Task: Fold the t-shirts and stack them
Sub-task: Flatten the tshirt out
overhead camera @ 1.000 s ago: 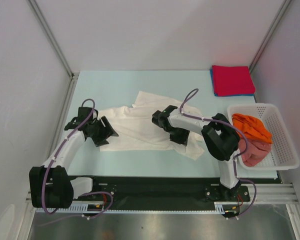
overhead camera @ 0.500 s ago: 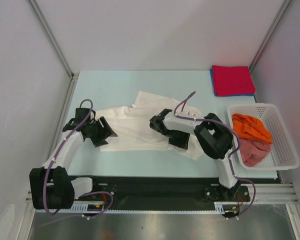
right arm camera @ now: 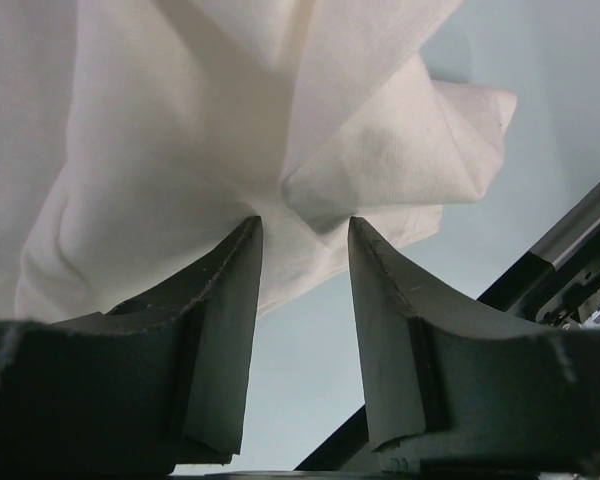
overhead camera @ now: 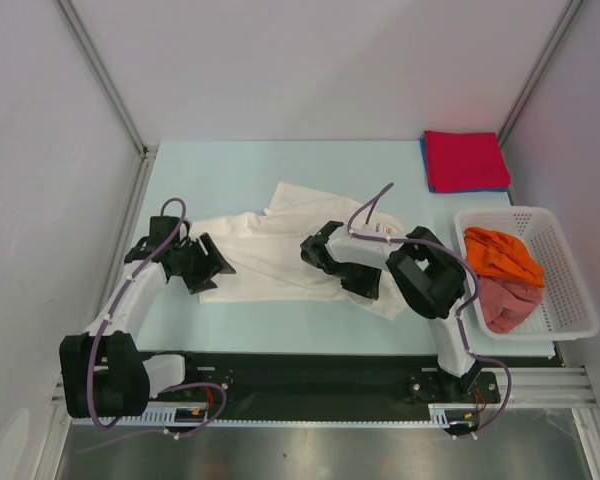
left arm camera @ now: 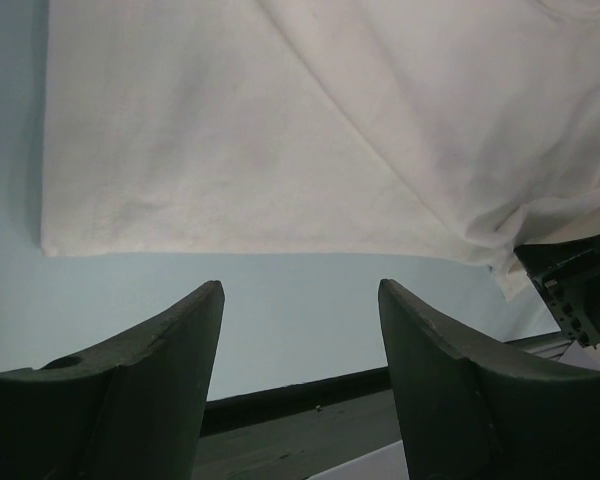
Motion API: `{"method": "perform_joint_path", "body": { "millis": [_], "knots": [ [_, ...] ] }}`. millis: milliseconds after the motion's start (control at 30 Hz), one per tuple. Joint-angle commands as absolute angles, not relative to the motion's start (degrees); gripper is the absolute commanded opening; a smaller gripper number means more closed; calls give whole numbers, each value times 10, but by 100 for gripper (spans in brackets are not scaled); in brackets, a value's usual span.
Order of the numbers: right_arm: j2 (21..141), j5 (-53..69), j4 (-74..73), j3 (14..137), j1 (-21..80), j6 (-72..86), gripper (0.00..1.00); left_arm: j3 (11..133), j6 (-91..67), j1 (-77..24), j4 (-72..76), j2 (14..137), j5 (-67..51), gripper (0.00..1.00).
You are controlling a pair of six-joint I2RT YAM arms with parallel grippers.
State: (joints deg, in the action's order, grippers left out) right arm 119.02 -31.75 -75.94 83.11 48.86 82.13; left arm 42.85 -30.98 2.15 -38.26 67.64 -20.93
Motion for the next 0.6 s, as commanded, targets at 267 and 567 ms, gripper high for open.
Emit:
{"method": "perform_joint_path", "body": {
  "millis": [267,567],
  "knots": [
    [1165,-354,-838,782,494,853,41,422,-296,28,-369,673,-224,69],
    [1156,-353,-818,757,494,843,36,414,-295,32,-366,673,-228,69]
  ]
}}
